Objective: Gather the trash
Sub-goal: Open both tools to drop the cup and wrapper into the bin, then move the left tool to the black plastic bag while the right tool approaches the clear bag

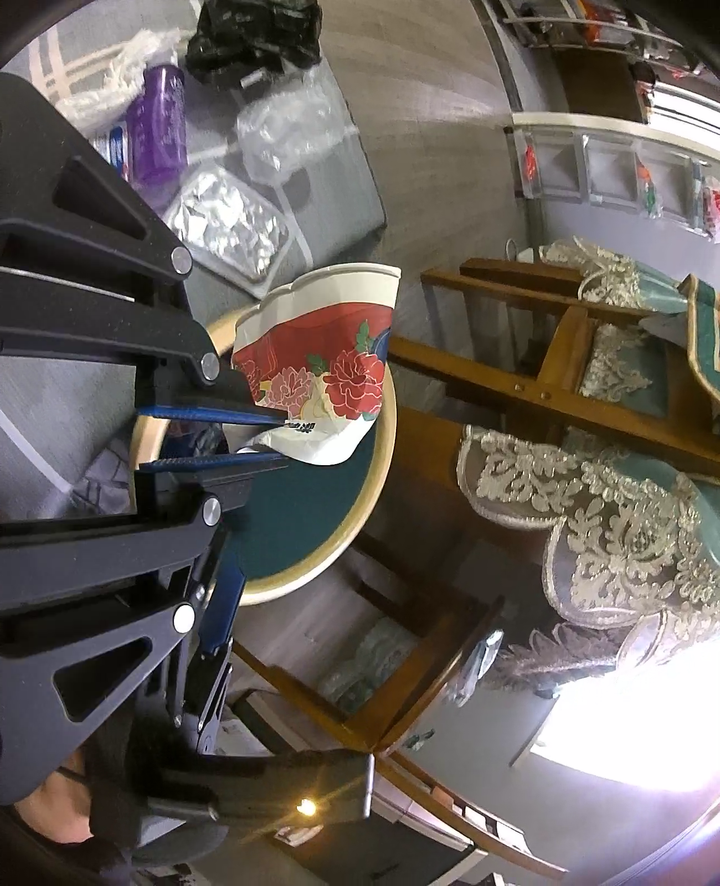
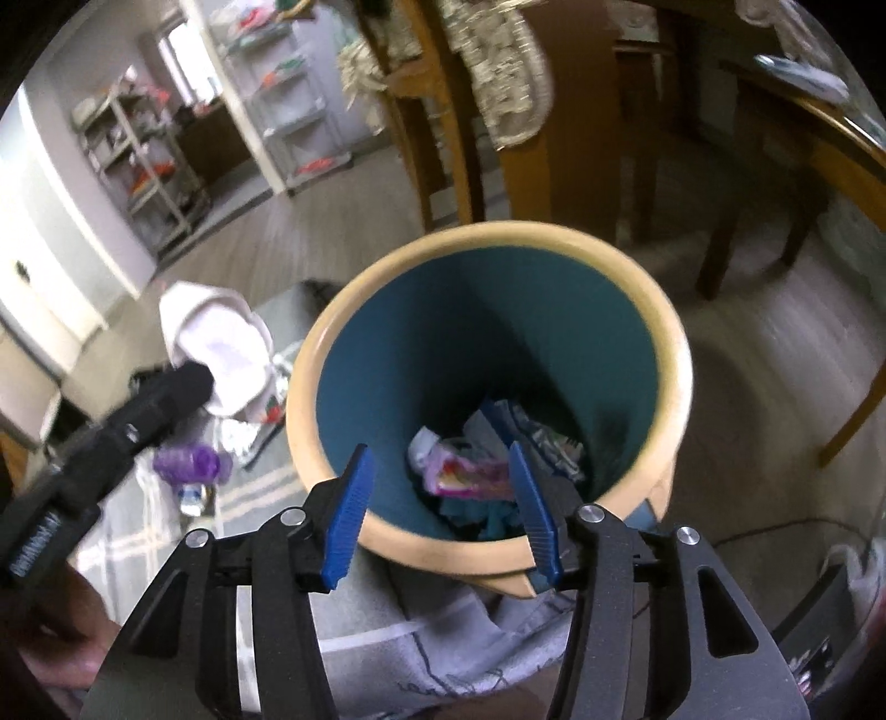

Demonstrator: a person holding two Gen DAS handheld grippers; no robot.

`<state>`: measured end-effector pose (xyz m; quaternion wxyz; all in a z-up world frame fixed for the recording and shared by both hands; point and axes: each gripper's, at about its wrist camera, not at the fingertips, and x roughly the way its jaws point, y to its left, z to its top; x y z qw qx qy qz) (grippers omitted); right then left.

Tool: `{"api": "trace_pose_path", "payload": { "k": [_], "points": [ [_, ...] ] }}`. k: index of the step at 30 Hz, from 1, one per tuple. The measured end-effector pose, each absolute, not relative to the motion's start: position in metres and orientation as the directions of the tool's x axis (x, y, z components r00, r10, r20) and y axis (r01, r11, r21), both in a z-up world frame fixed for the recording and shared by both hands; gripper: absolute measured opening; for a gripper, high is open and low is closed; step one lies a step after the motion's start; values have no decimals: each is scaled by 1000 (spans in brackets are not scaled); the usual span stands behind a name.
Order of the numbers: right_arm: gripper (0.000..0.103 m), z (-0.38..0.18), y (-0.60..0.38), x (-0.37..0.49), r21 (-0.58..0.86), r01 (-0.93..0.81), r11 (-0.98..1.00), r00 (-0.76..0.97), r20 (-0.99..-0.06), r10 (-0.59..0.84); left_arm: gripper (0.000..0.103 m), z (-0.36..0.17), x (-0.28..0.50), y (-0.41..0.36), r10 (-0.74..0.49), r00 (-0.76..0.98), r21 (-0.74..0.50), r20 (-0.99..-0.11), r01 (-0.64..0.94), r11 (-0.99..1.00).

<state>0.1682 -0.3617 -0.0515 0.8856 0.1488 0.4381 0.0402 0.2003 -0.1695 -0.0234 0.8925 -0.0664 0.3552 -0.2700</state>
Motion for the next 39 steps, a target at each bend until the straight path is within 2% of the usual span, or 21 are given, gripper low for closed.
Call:
{"api": "trace_pose_path", "payload": {
  "k": [6, 13, 15, 17, 18, 27, 31, 39],
  "points": [
    [60, -39, -388, 157, 360, 153, 920, 680, -714, 166, 9, -33, 211, -197, -560, 555, -312, -615, 481, 819],
    [61, -37, -404, 155, 394, 204, 896, 701, -698, 147, 10, -59, 219, -216, -546, 489, -311, -680, 482, 819],
    [62, -37, -403, 156, 395, 202, 896, 699, -699, 151, 15, -62, 219, -214, -541, 485, -313, -687, 474, 823],
    [62, -38, -404, 157, 396, 198, 897, 698, -699, 154, 36, -63, 219, -211, -537, 493, -312, -684, 468, 827],
    [62, -37, -403, 157, 395, 195, 898, 698, -699, 156, 39, -62, 218, -208, -537, 499, -311, -680, 467, 828],
    [65, -39, -387, 160, 388, 161, 907, 688, -703, 179, 41, -57, 211, -173, -503, 541, -306, -674, 415, 857],
    [66, -40, -376, 162, 381, 133, 915, 682, -705, 195, 49, -52, 207, -151, -466, 576, -283, -671, 382, 880],
    [66, -40, -346, 164, 366, 52, 929, 674, -700, 238, 52, -47, 206, -97, -376, 629, -252, -680, 282, 926]
  ]
}}
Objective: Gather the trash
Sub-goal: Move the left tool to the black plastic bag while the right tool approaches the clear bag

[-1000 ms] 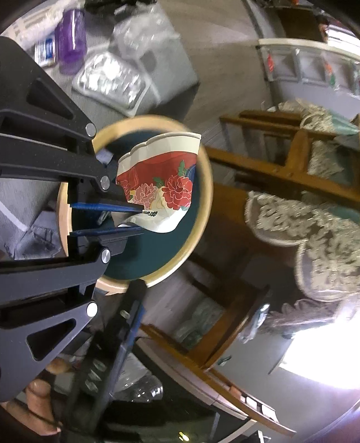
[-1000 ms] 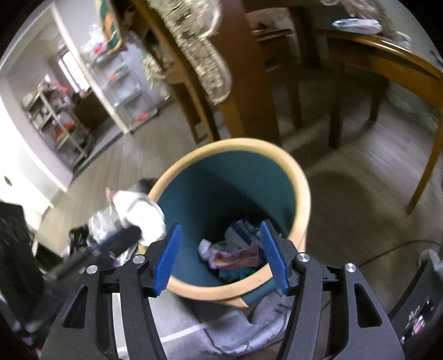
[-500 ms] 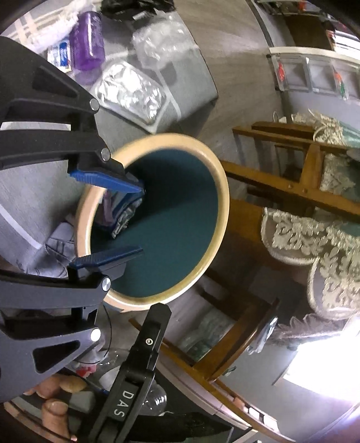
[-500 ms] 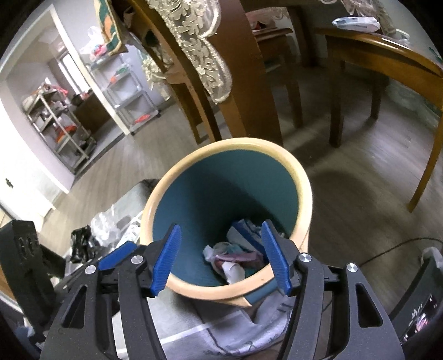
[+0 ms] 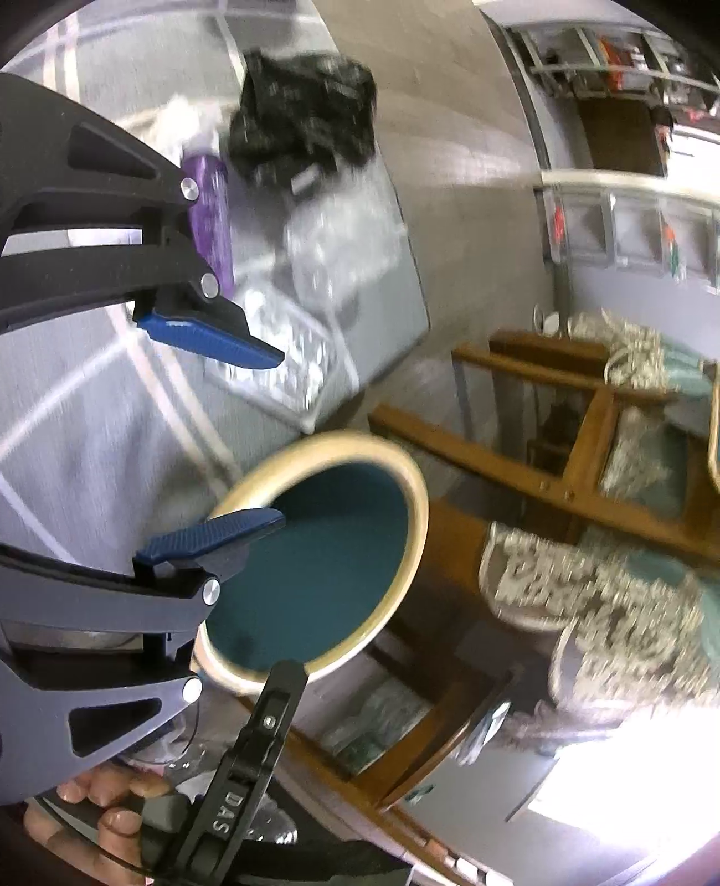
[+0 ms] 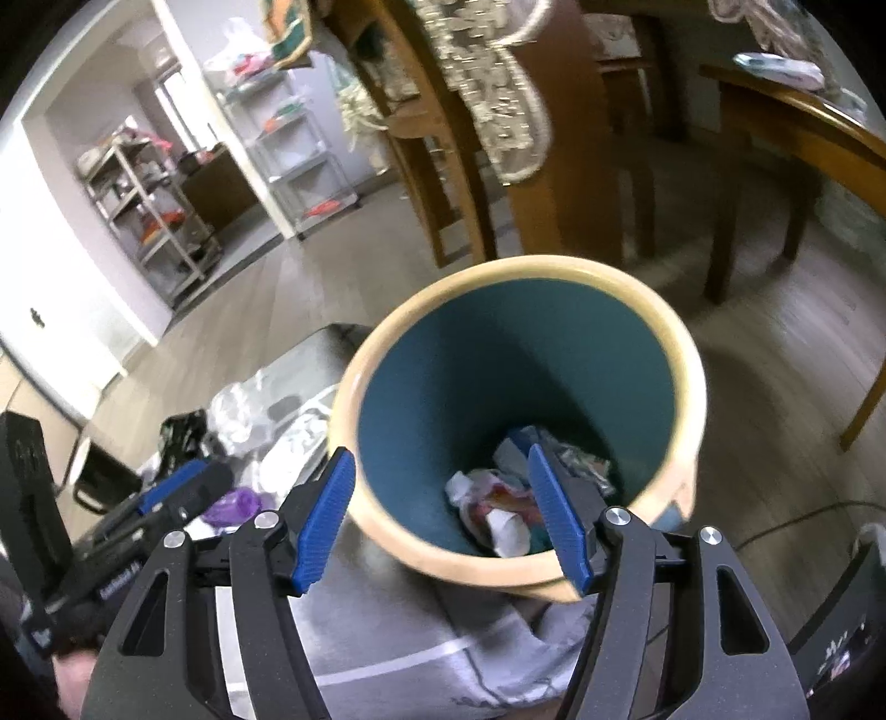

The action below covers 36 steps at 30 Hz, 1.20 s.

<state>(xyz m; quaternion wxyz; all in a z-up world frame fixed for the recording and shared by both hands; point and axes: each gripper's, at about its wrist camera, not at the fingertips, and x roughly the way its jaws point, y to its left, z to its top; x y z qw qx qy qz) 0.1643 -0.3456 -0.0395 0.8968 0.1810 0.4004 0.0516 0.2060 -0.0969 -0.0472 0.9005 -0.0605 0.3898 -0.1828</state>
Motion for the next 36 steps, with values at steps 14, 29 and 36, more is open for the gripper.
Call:
{"api": "trace_pose_path", "payload": {
  "k": [14, 29, 36],
  "points": [
    [66, -41, -313, 166, 350, -25, 936, 659, -698, 279, 55, -51, 215, -22, -165, 679, -159, -715, 72, 985],
    [66, -46, -284, 166, 295, -106, 950, 628, -720, 294, 63, -76, 273, 7, -23, 646, -20, -763, 12, 1000],
    [66, -49, -264, 178, 294, -157, 943, 606, -725, 327, 44, -93, 282, 15, -47, 591, -46, -805, 17, 999]
  ]
}}
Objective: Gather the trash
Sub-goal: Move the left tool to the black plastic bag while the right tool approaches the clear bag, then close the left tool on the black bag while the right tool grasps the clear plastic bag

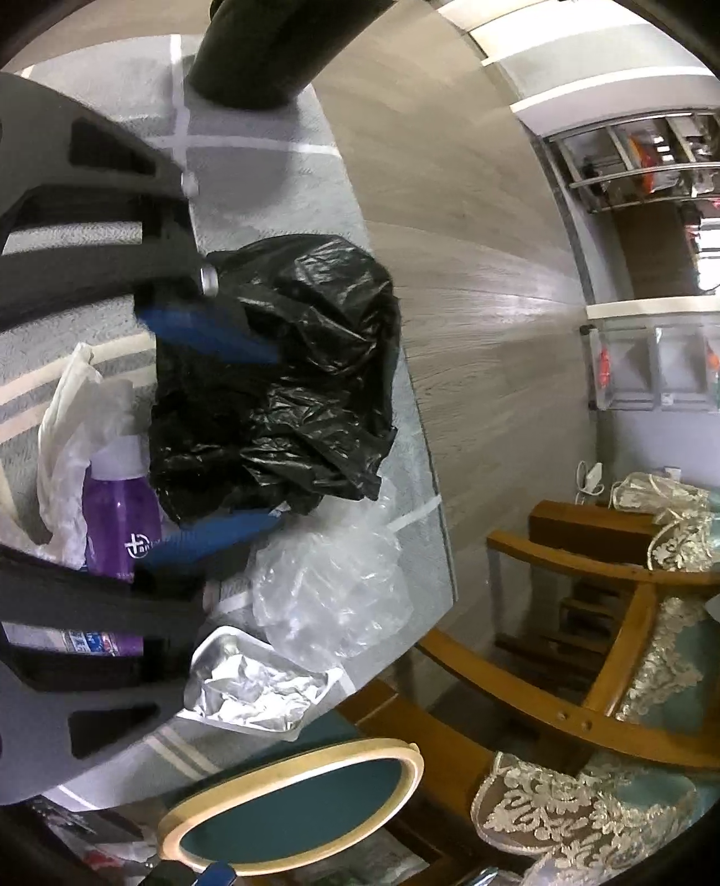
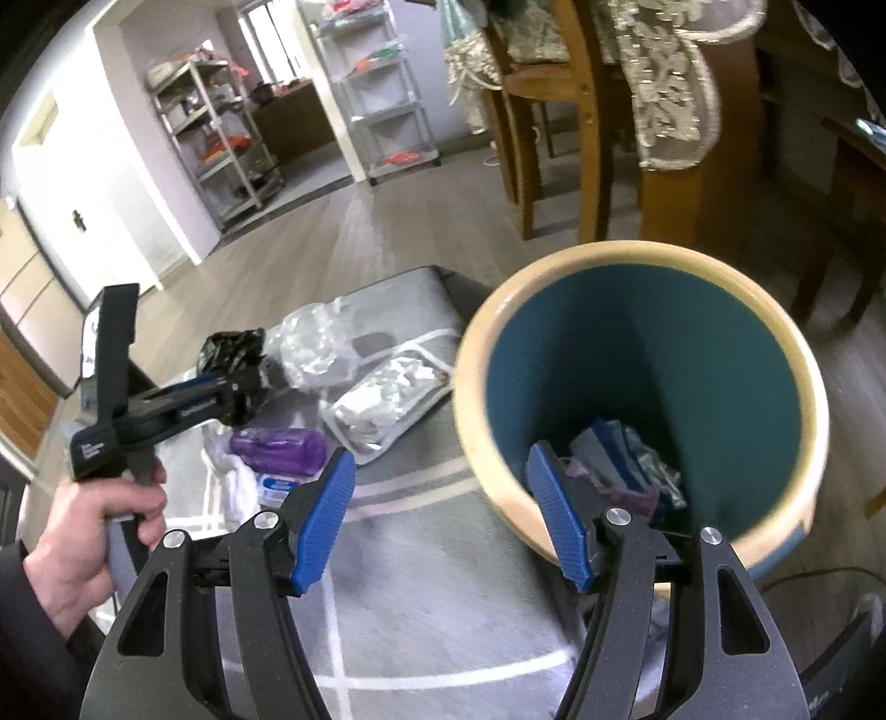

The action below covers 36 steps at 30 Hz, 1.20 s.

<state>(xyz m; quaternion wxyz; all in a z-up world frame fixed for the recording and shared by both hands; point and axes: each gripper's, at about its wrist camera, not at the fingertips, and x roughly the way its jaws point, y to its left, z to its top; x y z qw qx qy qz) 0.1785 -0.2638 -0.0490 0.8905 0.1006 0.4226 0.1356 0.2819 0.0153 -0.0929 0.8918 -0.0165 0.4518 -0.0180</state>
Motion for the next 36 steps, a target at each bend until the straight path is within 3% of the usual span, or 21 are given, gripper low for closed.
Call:
{"api": "trace_pose_path", "payload": {
  "k": [1, 6, 36],
  "points": [
    [66, -49, -260, 181, 295, -165, 941, 602, -726, 332, 28, -93, 282, 17, -49, 590, -46, -806, 19, 999],
    [66, -51, -246, 190, 307, -199, 931, 586, -724, 364, 5, -89, 274, 25, -47, 599, -48, -799, 14, 999],
    [66, -74, -134, 299, 291, -353, 889, 489, -753, 441, 4, -51, 235, 50, -123, 668, -193, -734, -32, 981]
  ]
}}
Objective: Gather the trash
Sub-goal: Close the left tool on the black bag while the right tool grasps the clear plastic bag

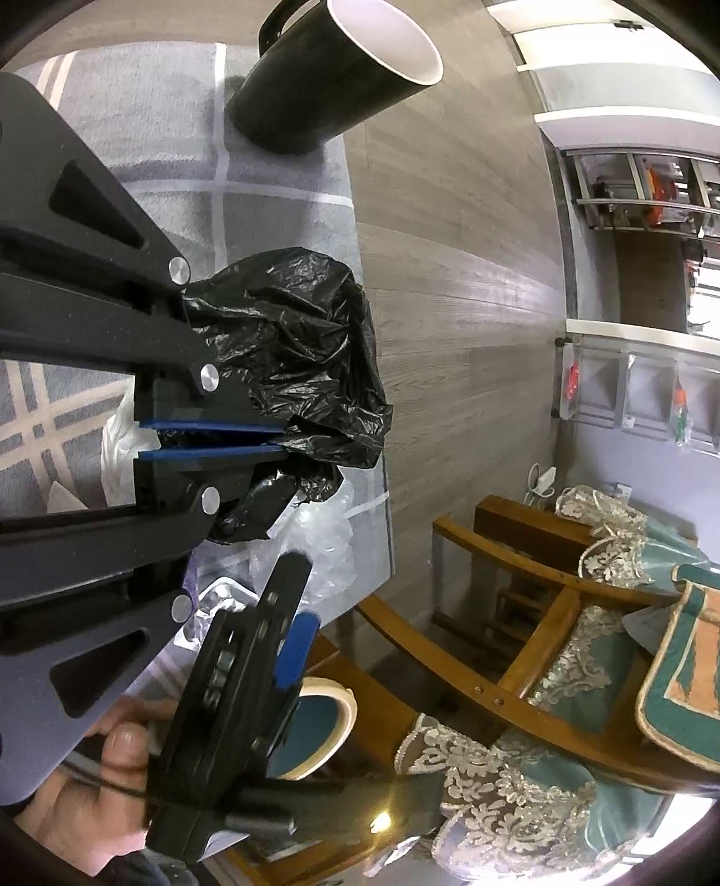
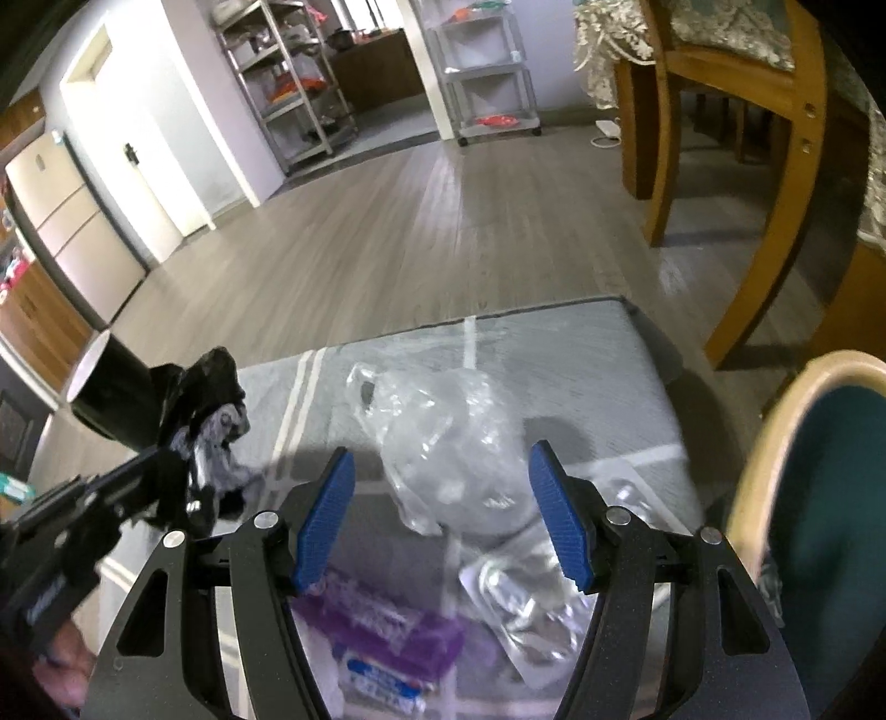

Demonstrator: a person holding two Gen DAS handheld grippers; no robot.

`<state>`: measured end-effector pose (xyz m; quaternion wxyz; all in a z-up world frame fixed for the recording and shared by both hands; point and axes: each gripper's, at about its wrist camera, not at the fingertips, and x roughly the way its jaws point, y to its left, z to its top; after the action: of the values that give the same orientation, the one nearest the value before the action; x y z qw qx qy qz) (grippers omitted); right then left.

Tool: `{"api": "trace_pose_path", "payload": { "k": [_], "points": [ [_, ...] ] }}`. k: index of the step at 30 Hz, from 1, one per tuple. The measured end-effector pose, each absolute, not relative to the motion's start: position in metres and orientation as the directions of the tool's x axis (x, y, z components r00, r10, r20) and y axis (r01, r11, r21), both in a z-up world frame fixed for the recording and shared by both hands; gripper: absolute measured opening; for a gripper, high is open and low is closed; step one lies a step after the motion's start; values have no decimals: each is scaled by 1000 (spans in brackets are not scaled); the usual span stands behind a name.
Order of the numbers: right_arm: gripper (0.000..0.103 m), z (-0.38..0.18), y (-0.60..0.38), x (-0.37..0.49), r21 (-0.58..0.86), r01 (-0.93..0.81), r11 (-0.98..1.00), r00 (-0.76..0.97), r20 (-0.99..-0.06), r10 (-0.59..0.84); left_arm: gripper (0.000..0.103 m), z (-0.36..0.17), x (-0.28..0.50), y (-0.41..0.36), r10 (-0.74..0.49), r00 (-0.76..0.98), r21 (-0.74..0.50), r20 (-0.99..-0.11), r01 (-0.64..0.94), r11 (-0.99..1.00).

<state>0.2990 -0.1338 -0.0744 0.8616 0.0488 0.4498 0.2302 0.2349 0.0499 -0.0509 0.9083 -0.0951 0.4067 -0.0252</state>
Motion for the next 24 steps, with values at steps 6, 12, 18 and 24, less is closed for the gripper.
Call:
{"api": "trace_pose_path", "payload": {
  "k": [6, 12, 18, 24],
  "points": [
    [26, -84, -128, 301, 295, -372, 880, 461, -764, 451, 4, -53, 235, 49, -118, 661, -191, -741, -38, 981],
    [5, -77, -133, 293, 321, -397, 860, 462, -740, 489, 4, -50, 235, 44, -124, 666, -194, -736, -32, 980],
    [3, -60, -137, 279, 323, -413, 851, 489, -710, 507, 4, -41, 223, 41, -126, 681, -192, -721, -22, 981],
    [2, -39, -148, 263, 321, -418, 850, 520, -683, 514, 4, -32, 207, 39, -135, 695, -195, -706, -7, 981]
  ]
}}
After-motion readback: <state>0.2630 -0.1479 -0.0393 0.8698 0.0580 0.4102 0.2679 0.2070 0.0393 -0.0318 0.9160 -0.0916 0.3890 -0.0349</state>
